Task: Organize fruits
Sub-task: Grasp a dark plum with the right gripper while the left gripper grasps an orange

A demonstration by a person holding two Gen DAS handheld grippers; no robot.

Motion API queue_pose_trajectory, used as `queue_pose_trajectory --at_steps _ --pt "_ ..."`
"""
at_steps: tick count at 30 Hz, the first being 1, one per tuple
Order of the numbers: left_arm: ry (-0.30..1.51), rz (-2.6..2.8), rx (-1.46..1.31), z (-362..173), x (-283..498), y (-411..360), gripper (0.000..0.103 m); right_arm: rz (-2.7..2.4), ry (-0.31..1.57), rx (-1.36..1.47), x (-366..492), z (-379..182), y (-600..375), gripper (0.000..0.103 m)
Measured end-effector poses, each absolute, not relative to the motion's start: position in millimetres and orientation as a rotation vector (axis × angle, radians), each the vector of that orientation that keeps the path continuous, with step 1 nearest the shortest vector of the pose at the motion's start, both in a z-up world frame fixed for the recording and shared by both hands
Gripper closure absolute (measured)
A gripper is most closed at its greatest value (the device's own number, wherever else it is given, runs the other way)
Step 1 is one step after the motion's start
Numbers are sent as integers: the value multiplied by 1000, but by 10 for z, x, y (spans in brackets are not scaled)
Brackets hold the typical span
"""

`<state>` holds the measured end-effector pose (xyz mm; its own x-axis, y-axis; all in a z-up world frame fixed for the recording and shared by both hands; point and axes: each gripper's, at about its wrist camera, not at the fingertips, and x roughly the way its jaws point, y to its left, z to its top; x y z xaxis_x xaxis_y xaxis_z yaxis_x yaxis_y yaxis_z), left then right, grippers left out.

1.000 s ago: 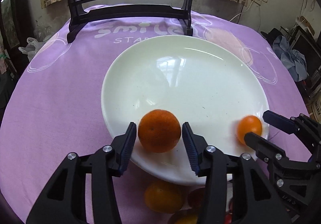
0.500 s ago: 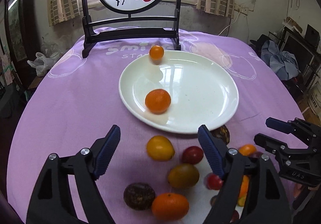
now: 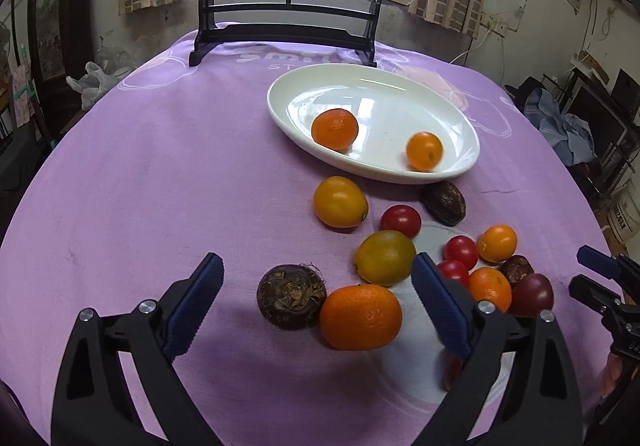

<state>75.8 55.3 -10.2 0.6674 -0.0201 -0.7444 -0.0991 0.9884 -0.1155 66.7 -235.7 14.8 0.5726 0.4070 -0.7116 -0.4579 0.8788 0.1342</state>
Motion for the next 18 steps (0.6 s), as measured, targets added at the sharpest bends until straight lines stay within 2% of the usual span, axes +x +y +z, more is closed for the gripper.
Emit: queue_pose_trajectory --at_steps 18 --pt "853 11 -161 -155 738 550 10 596 860 -206 494 11 -1903 36"
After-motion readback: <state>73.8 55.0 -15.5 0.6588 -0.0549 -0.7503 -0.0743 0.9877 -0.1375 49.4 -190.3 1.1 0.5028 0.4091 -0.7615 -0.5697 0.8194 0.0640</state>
